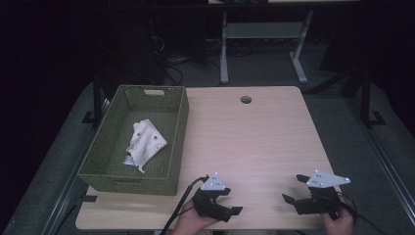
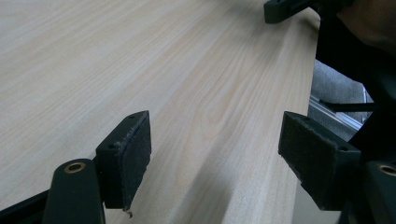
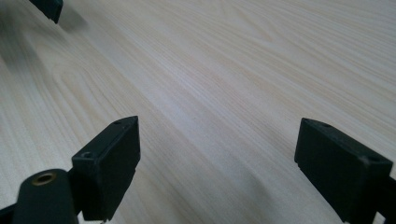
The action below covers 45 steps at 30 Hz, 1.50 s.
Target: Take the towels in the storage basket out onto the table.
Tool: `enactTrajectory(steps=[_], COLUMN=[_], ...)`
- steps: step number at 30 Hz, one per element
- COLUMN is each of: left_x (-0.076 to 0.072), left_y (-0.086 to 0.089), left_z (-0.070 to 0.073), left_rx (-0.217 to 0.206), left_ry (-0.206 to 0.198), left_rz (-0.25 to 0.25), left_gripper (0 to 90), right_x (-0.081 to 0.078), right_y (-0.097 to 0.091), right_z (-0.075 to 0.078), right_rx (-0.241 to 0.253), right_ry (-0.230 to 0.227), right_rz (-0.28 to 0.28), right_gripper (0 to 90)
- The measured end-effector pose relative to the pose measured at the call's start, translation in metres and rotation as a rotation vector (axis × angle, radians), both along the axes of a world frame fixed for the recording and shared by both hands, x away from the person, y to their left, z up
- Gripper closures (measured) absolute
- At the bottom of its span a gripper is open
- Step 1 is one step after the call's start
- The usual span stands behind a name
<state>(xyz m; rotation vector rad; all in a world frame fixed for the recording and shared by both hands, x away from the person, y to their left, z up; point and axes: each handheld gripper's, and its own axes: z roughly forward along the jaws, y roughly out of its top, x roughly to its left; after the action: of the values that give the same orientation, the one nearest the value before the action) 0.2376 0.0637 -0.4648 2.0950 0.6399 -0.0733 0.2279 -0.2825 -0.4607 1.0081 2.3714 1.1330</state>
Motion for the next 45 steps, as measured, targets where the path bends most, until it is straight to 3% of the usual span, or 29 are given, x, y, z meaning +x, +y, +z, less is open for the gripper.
enactTrajectory(steps=[4,11,19,29,33,38,45], left_x=[0.003,0.005,0.009,0.01,0.011,0.014,0.019], left_y=[0.003,0.006,0.014,0.018,0.023,0.029,0.037], left_z=[0.003,0.012,0.032,0.042,0.054,0.066,0.084], left_rx=[-0.036,-0.024,-0.066,-0.094,-0.108,-0.111,-0.117], left_ry=[0.064,0.042,0.03,0.026,0.004,0.011,-0.008], left_rz=[-0.008,-0.007,-0.006,-0.007,-0.003,-0.027,-0.02], left_gripper=[24.7,23.4,22.5,22.4,21.9,22.0,22.0], right_x=[0.0,0.0,-0.001,-0.002,-0.002,-0.001,-0.001], right_y=[0.001,0.002,0.004,0.006,0.007,0.007,0.009], right_z=[-0.001,0.0,0.0,0.001,0.001,0.001,0.001], right_rx=[-0.004,-0.001,-0.003,-0.001,-0.004,-0.005,-0.011], right_ry=[0.004,0.003,0.004,0.003,0.003,0.002,-0.008], right_rz=[0.0,0.001,0.004,0.009,0.009,0.008,0.01], right_gripper=[14.0,14.0,14.0,14.0,14.0,14.0,14.0])
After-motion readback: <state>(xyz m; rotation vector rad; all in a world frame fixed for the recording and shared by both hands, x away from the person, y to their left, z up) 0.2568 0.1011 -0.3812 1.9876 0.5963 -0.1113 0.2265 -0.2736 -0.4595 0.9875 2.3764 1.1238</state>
